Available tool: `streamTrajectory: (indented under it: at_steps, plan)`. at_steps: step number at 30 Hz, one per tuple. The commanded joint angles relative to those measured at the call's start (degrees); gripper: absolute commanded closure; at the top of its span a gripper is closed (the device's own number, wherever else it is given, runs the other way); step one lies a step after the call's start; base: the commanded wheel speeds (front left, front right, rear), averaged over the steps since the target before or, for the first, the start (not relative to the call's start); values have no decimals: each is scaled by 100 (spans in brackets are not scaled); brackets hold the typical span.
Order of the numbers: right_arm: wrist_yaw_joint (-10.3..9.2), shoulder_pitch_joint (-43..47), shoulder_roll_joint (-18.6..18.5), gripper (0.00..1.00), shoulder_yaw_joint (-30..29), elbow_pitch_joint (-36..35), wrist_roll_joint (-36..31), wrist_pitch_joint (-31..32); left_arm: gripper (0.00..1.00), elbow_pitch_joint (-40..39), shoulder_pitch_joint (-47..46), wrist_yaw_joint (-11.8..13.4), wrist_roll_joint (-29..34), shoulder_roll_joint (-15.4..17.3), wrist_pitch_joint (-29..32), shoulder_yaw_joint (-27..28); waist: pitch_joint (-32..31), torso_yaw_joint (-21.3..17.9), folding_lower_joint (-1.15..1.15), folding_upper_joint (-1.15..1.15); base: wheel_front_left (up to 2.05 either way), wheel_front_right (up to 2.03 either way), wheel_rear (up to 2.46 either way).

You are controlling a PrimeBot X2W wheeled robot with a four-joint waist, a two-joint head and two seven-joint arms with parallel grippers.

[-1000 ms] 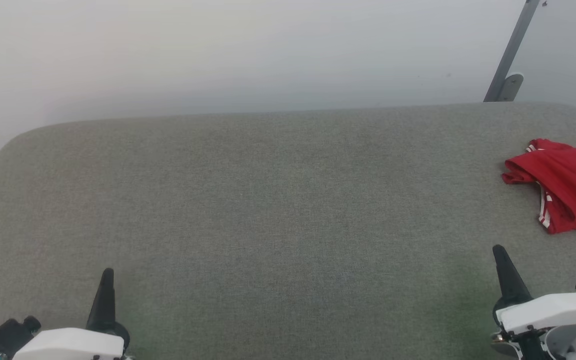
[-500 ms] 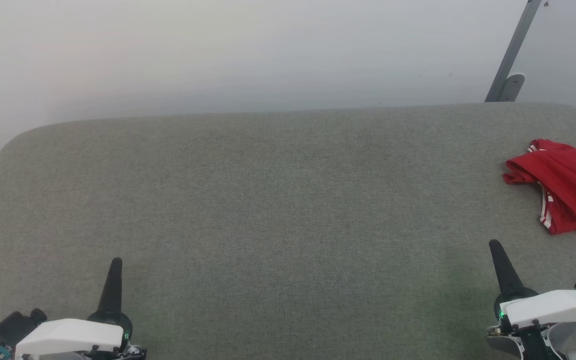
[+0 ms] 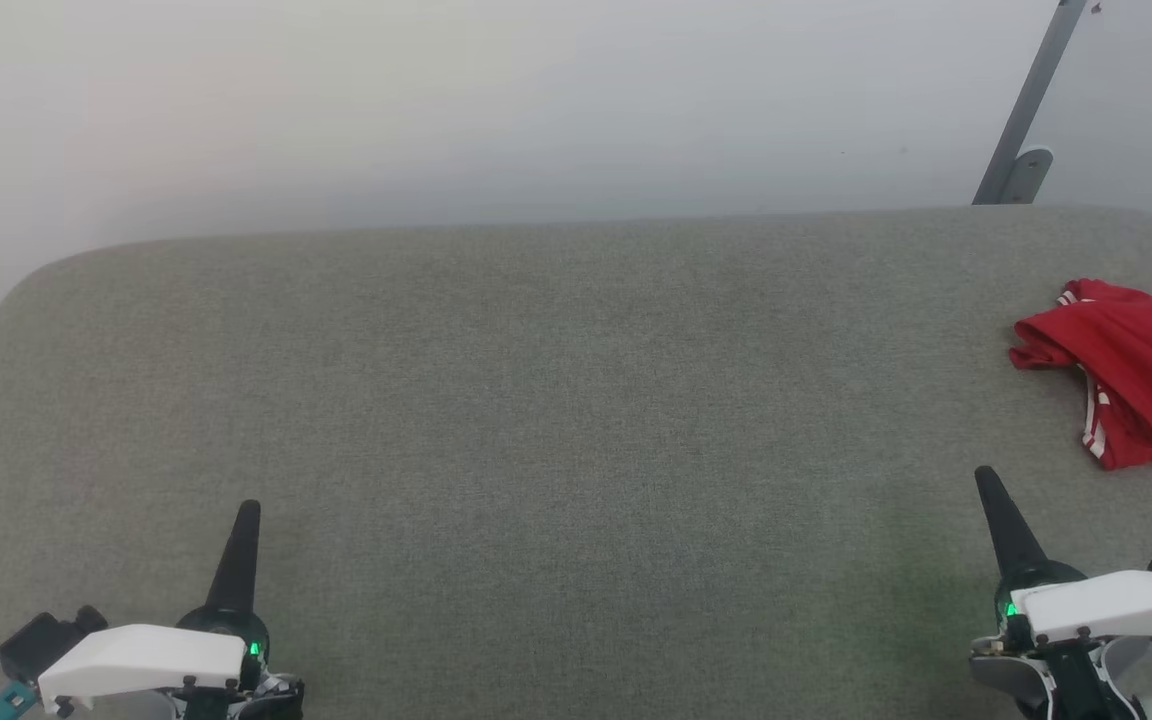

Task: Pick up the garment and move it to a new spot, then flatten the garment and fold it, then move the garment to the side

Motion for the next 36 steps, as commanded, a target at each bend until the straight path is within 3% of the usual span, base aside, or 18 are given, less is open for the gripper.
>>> streamTrajectory:
  at_steps: [1,36]
  plan:
    - [2,-76,22,100,-19,-83,134,52,100,-57,-145,-11,-140,-10,39,-2,0,2,0,0,0,0,0]
    - [2,-152,219,100,-151,-216,1468,421,100,-63,-371,-15,-1413,-130,438,-123,6,43,0,0,0,0,0]
